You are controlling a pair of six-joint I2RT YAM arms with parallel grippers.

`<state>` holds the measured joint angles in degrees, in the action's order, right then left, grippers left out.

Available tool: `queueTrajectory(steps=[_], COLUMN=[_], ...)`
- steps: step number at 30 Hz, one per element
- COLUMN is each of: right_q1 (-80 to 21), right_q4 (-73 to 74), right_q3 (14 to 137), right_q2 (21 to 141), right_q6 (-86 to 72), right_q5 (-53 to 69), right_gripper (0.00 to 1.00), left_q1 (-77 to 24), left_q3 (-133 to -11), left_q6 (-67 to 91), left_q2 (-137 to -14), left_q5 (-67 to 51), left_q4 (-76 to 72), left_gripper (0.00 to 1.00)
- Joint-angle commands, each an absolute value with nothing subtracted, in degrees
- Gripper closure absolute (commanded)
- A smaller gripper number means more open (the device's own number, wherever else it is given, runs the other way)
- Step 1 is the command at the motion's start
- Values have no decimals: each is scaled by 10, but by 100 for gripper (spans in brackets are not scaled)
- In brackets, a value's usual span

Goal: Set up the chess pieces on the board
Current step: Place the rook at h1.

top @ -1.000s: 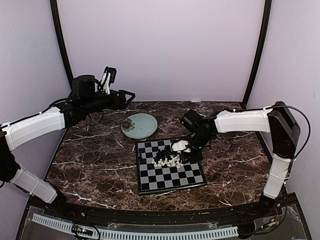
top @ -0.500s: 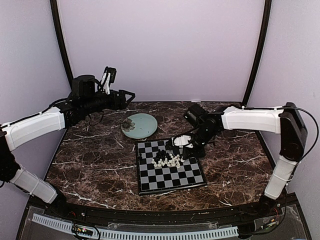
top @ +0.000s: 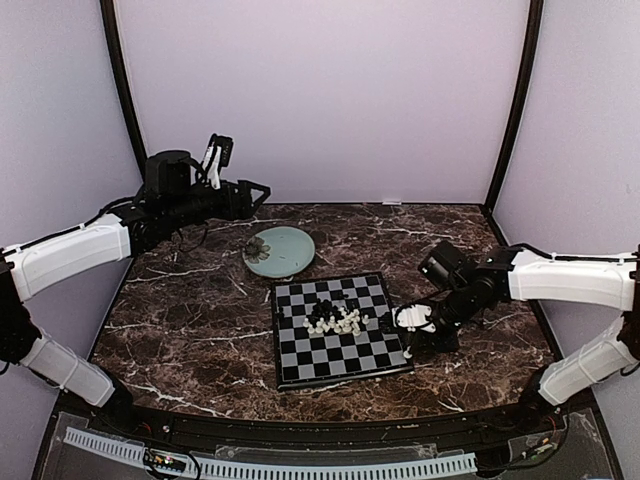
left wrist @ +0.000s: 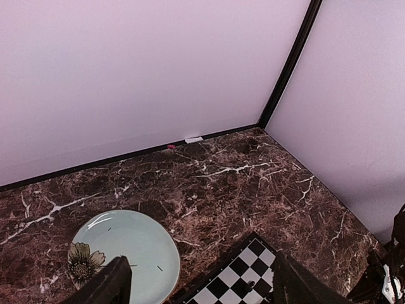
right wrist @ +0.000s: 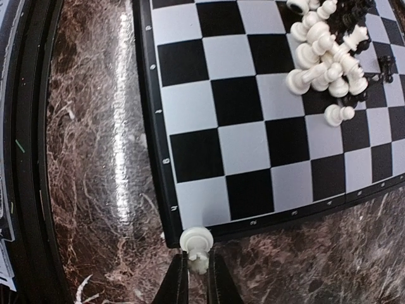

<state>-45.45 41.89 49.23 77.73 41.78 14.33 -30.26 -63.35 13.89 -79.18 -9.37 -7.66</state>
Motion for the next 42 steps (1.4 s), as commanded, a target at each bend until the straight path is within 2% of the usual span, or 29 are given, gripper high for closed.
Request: queueTrajectory(steps=[1, 42], right_q1=[-458, -487], right_q4=[369, 343], right_q3=[458, 494], right_q2=[749, 842], right_q6=[396, 396], right_q5=[149, 118], right_gripper=[92, 87], left_q1=[-303, -303], left_q3=[-628, -631], left_q6=[130, 128], left_q2=[-795, -792], left_q5=[-86, -80], left_q4=[-84, -78], left_gripper=[21, 21])
